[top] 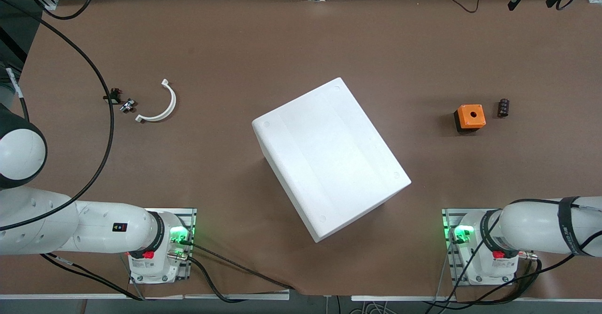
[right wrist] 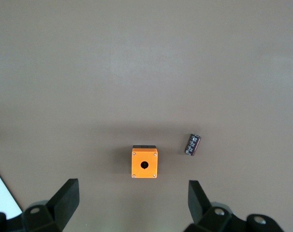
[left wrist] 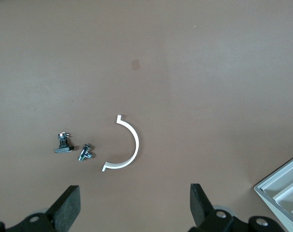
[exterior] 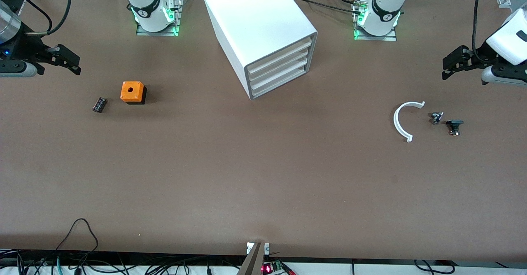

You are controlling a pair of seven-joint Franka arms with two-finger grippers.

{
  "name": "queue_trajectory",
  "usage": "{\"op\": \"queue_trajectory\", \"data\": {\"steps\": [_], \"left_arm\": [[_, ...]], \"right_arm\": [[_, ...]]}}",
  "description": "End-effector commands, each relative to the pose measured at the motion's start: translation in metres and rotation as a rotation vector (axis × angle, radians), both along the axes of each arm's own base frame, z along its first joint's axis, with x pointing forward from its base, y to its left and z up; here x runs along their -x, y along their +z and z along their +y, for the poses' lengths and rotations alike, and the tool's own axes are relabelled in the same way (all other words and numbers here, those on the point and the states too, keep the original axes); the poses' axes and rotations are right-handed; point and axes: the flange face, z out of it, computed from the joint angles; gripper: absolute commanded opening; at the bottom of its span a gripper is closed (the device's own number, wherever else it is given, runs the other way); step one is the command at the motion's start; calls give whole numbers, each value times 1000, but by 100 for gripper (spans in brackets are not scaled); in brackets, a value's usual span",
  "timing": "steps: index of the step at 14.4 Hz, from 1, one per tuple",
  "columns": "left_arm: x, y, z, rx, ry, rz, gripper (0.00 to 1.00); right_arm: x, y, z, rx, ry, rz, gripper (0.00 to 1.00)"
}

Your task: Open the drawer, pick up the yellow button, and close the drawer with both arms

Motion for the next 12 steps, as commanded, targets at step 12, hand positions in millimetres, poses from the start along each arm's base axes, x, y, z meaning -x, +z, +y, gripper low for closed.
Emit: {"op": "queue_trajectory", "data": {"steps": [12], "left_arm": [[-36, -99, -59, -9, -123, 183, 100]], "right_arm": [[-15, -6, 7, 3, 32, 26, 100]]}}
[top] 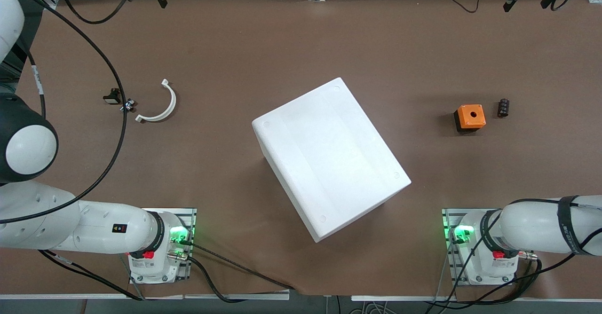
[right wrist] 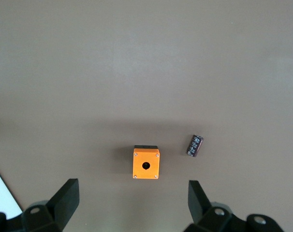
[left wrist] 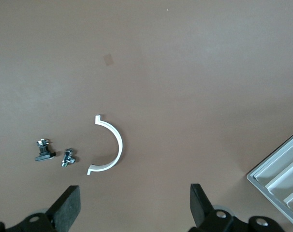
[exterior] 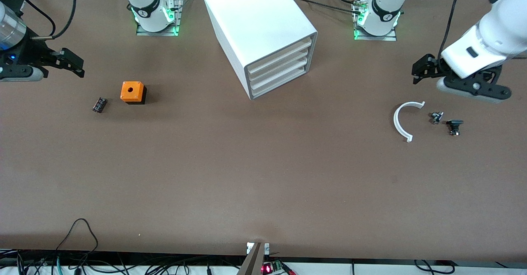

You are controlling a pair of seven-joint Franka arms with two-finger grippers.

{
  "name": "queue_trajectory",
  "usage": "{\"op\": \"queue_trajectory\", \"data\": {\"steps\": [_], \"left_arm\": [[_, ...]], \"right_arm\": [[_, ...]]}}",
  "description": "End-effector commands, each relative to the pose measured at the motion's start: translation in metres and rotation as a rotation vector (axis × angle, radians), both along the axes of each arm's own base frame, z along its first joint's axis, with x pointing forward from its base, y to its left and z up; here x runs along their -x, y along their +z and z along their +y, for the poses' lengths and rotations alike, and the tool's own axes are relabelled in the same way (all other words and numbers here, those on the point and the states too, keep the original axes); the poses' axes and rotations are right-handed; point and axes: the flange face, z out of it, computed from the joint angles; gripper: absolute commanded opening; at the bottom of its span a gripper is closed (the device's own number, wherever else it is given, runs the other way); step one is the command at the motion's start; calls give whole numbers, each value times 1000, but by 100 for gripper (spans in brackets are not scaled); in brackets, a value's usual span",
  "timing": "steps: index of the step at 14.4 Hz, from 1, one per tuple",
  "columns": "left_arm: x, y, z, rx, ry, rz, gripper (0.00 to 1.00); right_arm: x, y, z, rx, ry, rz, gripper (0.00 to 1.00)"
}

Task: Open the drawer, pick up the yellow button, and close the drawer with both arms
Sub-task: 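Reach the left gripper to the cabinet's lowest drawer handle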

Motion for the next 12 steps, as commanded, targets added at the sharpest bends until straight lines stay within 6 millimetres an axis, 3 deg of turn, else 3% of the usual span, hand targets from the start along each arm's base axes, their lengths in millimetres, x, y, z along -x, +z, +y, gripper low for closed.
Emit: {"op": "queue_trajectory", "data": {"steps": [1, 3, 6, 10, 12], "left_arm": [[-22, -59, -2, -3, -31, 113, 100], [-26, -86, -11, 98, -52, 179, 100], [-15, -132, -34, 307, -10, 312, 100], [25, -205, -89, 610, 69, 550, 100], [48, -227, -120, 725, 80, 641, 100]], "right_arm": [[-7, 2, -3, 0, 9, 11, 100], [-10, -3, -2, 2, 12, 20, 100], [-11, -12, -2, 3, 8, 46, 100], [-17, -28, 3, 2, 12, 78, 100], [-20, -35, 4, 2, 17, 94, 100]]}}
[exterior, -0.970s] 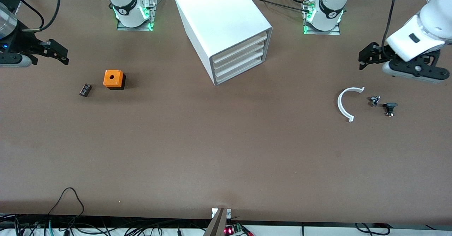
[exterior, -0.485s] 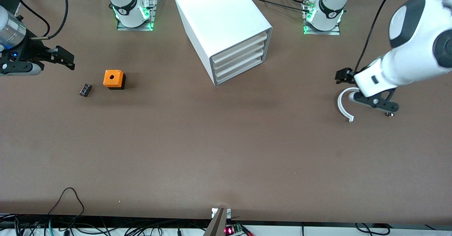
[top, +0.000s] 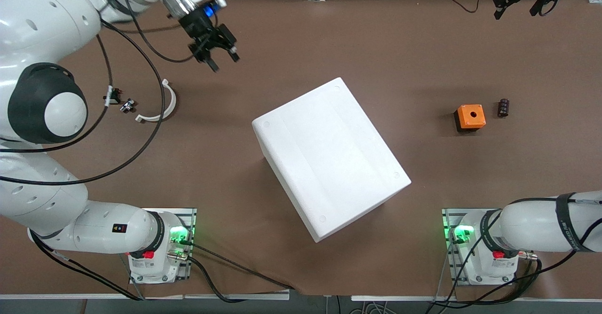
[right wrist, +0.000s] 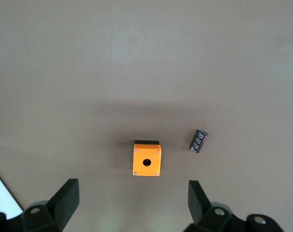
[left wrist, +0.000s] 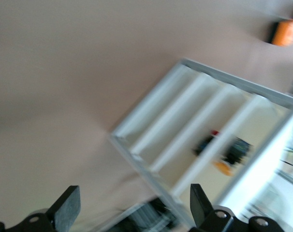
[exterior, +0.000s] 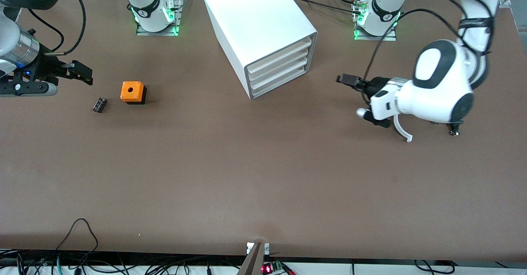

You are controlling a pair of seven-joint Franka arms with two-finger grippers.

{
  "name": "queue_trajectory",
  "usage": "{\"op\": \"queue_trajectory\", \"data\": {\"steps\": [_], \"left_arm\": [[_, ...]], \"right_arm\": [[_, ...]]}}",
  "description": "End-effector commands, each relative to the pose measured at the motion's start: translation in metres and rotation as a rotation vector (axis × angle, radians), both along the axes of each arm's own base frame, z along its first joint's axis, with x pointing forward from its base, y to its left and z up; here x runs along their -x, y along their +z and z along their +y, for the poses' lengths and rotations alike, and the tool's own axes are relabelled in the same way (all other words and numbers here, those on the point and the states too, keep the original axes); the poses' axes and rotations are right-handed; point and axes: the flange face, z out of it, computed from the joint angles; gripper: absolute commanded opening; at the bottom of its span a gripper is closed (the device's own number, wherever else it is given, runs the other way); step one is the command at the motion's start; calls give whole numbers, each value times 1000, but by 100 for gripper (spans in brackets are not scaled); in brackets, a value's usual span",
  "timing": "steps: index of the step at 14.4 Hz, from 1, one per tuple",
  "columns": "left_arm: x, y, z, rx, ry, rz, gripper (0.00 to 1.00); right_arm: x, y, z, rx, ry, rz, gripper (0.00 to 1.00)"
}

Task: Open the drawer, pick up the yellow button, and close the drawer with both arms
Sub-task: 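Reach the left gripper to the cabinet's lowest drawer handle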

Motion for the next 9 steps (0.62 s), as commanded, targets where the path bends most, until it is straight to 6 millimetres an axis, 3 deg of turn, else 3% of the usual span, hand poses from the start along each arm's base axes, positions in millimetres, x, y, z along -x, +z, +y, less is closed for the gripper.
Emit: {"op": "queue_trajectory", "data": {"steps": [1, 6, 9], "left_arm": [[33, -28, -36, 150, -8, 87, 100], [78, -87, -71, 304, -30, 158, 98], [96, -97, -94, 298, -41, 148, 95]], "right_arm": [[-5, -1, 2, -2, 16, 18, 100], [-6, 1, 2, -5, 25, 14, 100], [-6, 1, 3, -6, 28, 15, 100]]}}
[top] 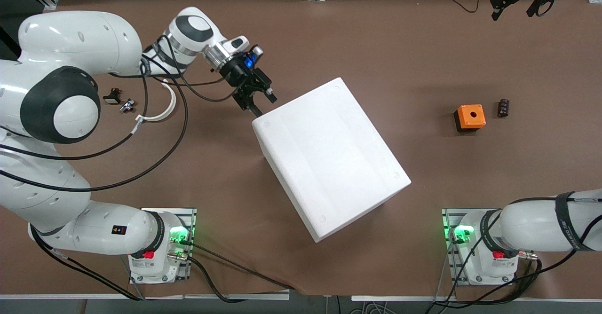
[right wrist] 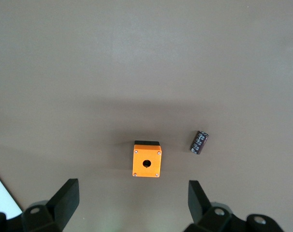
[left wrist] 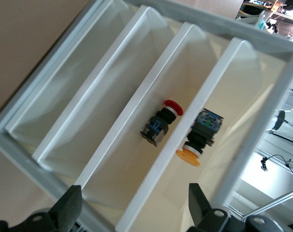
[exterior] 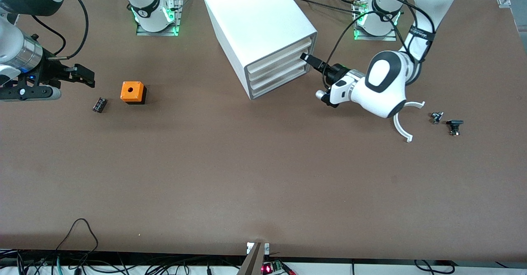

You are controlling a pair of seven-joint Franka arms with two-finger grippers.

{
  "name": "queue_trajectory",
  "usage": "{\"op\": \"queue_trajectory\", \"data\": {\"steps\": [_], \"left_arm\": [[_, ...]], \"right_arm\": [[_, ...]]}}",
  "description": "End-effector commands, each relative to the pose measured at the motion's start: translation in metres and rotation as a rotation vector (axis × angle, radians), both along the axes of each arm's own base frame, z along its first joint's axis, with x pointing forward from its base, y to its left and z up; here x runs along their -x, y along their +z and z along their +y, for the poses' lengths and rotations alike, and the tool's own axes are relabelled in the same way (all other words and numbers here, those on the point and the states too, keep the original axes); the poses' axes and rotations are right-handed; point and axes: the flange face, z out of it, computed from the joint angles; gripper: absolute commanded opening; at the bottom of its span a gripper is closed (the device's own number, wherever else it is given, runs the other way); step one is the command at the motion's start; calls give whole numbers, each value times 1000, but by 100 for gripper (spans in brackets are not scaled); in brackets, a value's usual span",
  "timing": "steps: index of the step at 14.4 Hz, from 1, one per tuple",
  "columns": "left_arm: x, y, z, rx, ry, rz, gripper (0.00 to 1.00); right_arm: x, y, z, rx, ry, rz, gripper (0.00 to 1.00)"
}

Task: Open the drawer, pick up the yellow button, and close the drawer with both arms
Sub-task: 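Reach the left gripper to the cabinet's lowest drawer handle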

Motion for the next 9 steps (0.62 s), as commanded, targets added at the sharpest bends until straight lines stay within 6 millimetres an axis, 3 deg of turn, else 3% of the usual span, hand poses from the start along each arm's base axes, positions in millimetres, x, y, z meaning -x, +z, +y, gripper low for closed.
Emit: {"op": "queue_trajectory", "data": {"steps": [1, 6, 7, 8, 9], "left_arm": [[16, -2, -20, 29, 5, -17, 94], [36, -11, -36, 42, 17, 17, 89], [40, -14, -36, 35, 21, 22, 73], [45, -14, -41, 36, 10, 22, 40], [47, -14, -44, 38, 3, 23, 0]], "right_arm": [[-1, 6, 3, -7, 18, 6, 100], [-1, 7, 11, -7, 31, 5, 100], [-1, 7, 12, -7, 34, 3, 100], [-1, 7, 13, -7, 36, 2, 100], [-1, 7, 14, -7, 38, 3, 100]]}}
